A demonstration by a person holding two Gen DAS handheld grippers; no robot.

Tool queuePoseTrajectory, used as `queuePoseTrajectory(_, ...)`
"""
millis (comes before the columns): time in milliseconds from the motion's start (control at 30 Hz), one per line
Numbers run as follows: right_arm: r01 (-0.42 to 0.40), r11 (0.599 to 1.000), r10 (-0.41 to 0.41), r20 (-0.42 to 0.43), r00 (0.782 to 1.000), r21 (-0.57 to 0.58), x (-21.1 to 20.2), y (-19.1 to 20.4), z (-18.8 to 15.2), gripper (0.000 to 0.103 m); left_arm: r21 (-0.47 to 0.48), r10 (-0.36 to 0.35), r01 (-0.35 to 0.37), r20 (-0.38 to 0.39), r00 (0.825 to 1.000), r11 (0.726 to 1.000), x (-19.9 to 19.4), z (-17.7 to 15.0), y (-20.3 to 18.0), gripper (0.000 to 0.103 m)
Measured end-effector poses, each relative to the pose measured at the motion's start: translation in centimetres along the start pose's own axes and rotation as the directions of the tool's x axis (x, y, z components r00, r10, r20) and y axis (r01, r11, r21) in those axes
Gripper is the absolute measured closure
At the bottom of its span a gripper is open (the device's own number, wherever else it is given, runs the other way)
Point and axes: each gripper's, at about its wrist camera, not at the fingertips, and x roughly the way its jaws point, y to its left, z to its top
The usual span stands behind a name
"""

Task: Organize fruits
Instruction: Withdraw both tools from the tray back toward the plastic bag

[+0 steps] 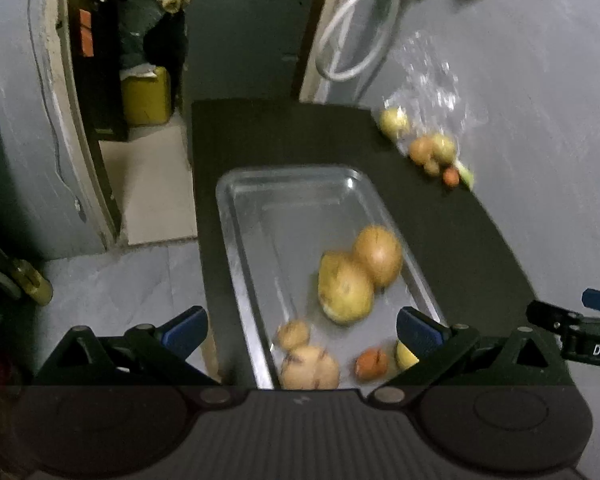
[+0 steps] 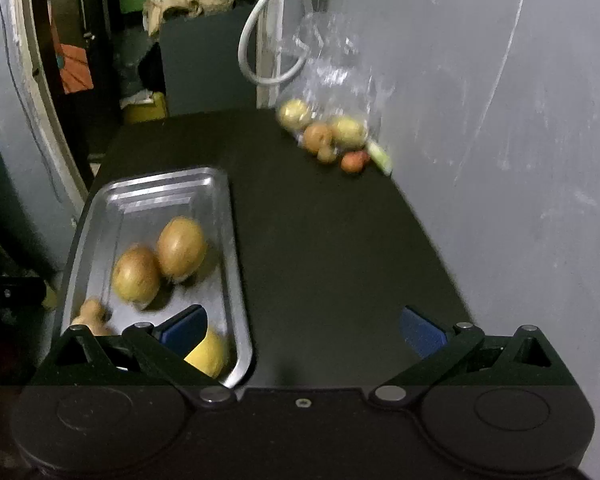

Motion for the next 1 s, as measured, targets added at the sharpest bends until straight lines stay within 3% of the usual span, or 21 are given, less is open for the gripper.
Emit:
queuePoseTrajectory(267, -0.015, 0.997, 0.025, 0.134, 0.991, -0.08, 1.5, -1.8, 4.7, 0.001, -0.038, 0.006, -0.006, 0.007, 1.0, 0.999, 1.7, 3.6, -1.8, 0.0)
queuePoseTrajectory(600, -0.037, 0.996, 0.059, 0.287, 0.956, -0.081, 4.5, -4.7, 11.3, 0.001, -0.05, -0.011, 0.012, 0.005, 1.0, 0.999, 6.5, 7.9, -5.0, 0.0)
queuePoseTrajectory(867, -0.009, 0.987, 0.057, 0.3, 0.952, -0.161, 8.8, -5.5, 11.6, 0.001, -0.087, -0.04, 0.041, 0.013, 0.999, 0.995, 10.8, 11.0, -7.2, 0.0)
queuePoseTrajectory(1000, -0.03, 0.987, 0.071, 0.259, 0.963, -0.159, 11.6, -5.8, 10.8, 0.001, -0.134, -0.064, 0.064, -0.001, 0.998, 0.989, 13.1, 12.1, -8.3, 0.001)
